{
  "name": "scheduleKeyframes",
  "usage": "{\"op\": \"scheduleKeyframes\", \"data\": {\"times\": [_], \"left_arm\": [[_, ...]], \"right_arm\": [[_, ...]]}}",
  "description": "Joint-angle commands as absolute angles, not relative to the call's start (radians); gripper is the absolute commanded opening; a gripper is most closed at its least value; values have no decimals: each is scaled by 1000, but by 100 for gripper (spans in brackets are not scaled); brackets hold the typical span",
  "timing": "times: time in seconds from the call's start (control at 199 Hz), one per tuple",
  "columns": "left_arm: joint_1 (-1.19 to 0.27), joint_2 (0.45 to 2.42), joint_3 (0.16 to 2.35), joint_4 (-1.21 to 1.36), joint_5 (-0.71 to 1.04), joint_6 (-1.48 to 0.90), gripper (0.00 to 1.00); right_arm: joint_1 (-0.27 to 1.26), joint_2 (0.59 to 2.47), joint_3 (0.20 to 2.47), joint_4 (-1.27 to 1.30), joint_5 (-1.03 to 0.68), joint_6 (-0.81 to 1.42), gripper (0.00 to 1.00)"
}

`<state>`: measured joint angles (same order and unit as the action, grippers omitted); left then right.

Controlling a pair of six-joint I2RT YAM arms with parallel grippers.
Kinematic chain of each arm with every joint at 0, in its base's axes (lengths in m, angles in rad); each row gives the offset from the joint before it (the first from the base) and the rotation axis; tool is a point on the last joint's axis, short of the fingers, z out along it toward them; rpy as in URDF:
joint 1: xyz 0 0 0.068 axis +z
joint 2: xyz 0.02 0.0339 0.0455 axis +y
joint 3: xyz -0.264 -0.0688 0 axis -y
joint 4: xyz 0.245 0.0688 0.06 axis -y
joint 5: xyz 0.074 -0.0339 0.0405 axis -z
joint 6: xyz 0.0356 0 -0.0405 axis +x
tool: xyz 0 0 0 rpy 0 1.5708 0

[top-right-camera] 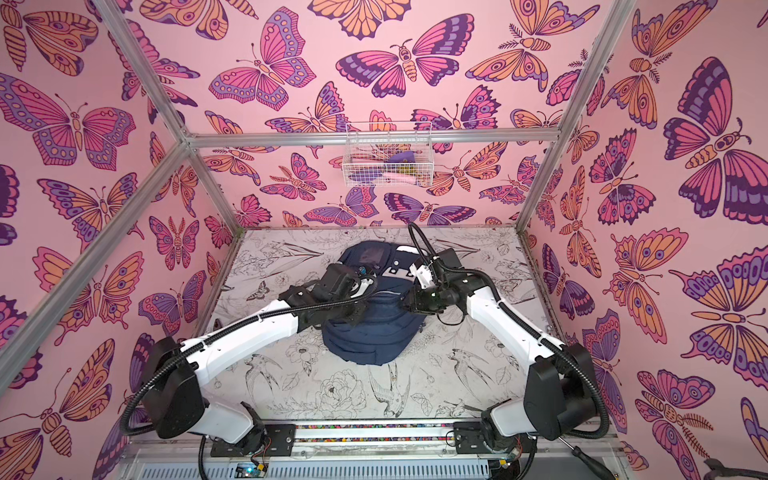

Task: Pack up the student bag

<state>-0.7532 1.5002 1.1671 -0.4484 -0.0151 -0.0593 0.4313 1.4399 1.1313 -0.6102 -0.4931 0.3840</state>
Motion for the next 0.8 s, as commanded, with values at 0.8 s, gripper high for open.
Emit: {"op": "scheduleKeyframes", "data": {"times": [0.8], "left_arm": [[-761, 1468, 1151, -329, 57, -278, 0]], "right_arm": [[672, 1453, 1297, -835, -308, 285, 0]]}}
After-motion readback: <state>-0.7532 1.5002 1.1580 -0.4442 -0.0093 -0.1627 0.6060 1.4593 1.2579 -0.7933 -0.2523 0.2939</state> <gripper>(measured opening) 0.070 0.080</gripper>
